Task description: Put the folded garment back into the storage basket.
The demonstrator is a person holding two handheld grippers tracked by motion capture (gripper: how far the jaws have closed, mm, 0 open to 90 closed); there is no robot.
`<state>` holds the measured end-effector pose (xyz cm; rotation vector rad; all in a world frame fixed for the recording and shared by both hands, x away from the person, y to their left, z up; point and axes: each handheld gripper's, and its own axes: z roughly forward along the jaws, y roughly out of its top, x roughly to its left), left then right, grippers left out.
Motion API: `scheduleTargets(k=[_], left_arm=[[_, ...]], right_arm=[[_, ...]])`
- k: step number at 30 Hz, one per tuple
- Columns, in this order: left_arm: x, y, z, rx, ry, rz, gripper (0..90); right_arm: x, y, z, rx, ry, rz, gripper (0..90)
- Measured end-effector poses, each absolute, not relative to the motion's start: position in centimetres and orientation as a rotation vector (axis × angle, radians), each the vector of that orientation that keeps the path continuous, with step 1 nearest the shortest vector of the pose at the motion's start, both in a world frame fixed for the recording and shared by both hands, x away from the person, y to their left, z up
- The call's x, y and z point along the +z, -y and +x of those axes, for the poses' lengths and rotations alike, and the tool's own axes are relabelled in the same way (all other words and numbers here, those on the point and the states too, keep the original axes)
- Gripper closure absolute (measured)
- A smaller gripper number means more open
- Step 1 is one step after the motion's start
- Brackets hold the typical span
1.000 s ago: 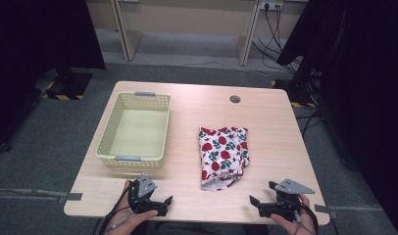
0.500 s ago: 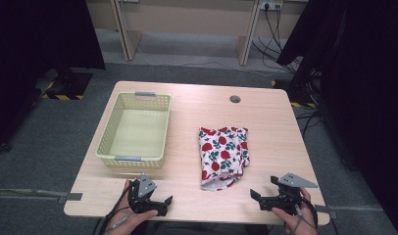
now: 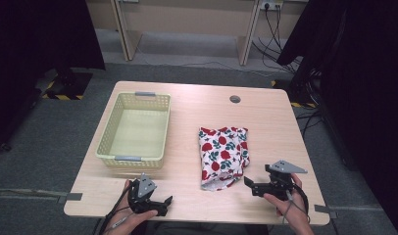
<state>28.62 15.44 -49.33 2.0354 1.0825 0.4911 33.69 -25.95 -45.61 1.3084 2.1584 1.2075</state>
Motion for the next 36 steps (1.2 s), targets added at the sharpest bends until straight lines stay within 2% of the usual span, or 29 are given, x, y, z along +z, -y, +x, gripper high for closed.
scheduleTargets(k=[36], left_arm=[[-49.4,-15.5,28.6,0.490,-1.080,2.033,0.0]], right_arm=[[-44.9,22.5,40.8,1.191,-2.136,1.338,1.3]])
